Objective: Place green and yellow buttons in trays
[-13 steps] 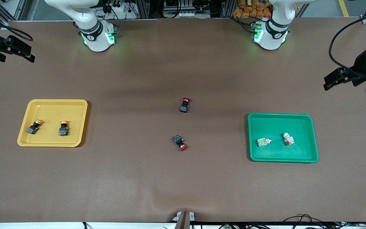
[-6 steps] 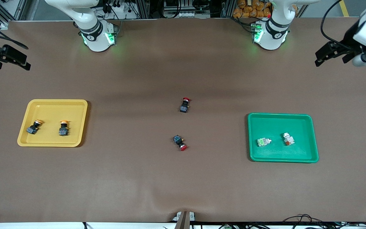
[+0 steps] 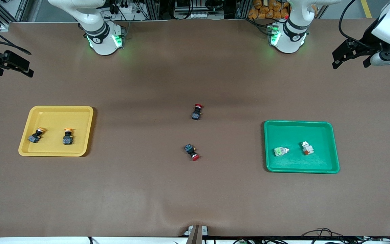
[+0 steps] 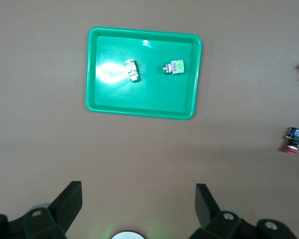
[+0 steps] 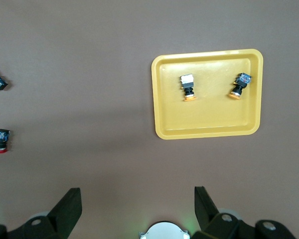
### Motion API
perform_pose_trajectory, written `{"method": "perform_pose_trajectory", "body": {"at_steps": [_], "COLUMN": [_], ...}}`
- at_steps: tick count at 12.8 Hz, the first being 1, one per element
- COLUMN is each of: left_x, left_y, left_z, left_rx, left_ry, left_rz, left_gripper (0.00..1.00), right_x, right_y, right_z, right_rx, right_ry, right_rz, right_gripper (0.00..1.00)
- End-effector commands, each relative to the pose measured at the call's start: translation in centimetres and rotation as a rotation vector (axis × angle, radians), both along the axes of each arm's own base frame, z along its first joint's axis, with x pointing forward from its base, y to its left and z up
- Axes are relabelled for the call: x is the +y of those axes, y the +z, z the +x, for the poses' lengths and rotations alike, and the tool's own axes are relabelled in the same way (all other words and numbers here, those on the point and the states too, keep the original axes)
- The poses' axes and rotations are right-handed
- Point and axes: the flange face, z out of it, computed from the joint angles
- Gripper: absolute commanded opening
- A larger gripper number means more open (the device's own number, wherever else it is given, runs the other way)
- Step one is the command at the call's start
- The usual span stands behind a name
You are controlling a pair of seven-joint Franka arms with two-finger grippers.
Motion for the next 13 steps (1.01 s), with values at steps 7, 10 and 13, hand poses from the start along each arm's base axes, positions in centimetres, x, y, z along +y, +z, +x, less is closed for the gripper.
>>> {"method": "perform_pose_trajectory", "body": {"at_steps": [7, 10, 13], "left_x": [0.7, 1.3, 1.1], "left_y": [1.3, 1.5, 1.1], "left_z": [0.3, 0.9, 0.9], "left_rx": [0.028, 0.024, 0.055], "left_ry": [-0.029, -0.016, -0.006], "left_rz": [0.032, 0.028, 0.031], "left_gripper": [1.00, 1.00, 1.00], "right_x": [-0.8, -1.6, -1.4], "right_y": [-0.4, -0.4, -0.4], "right_z": [-0.1, -0.3, -0.3], "right_rx": [0.016, 0.023, 0.025], "right_ry": [-0.011, -0.023, -0.020], "right_rz": [0.000, 0.002, 0.002], "right_gripper": [1.00, 1.00, 1.00]}}
